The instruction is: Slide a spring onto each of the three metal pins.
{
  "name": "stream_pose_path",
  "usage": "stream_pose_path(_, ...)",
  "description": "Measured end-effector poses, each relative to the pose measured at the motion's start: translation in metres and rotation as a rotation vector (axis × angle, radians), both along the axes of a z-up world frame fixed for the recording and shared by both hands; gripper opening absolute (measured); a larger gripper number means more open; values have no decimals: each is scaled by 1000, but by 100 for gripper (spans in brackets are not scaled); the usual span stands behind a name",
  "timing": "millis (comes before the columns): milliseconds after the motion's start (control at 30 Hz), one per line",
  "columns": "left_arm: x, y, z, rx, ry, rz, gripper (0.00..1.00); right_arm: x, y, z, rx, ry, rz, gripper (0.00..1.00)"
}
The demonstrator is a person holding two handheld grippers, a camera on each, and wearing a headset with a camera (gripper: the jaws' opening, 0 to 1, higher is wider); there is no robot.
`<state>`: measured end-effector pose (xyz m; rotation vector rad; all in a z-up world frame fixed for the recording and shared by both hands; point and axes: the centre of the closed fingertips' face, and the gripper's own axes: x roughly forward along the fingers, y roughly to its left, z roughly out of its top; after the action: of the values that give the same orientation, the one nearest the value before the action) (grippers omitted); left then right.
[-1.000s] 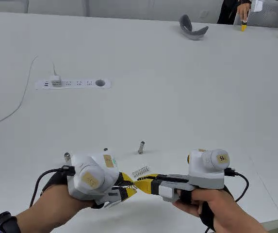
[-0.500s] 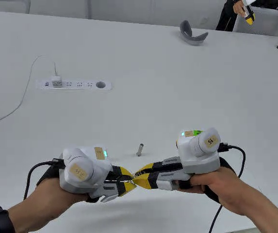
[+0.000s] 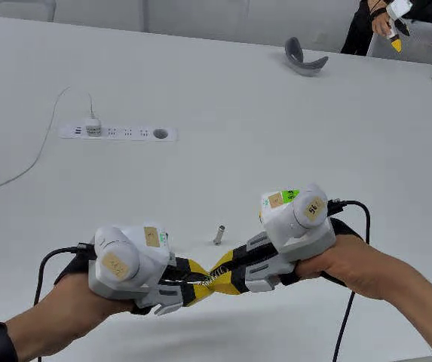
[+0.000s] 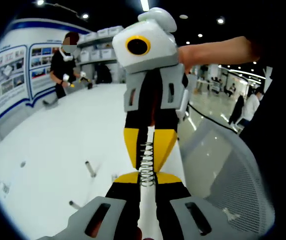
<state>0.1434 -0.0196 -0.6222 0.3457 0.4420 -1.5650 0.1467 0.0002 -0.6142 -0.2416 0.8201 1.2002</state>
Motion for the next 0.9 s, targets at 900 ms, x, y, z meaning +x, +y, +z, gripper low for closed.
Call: stream_pose_path(900, 2, -13, -9, -23, 48, -13, 20, -5, -18, -6, -24, -7, -73, 12)
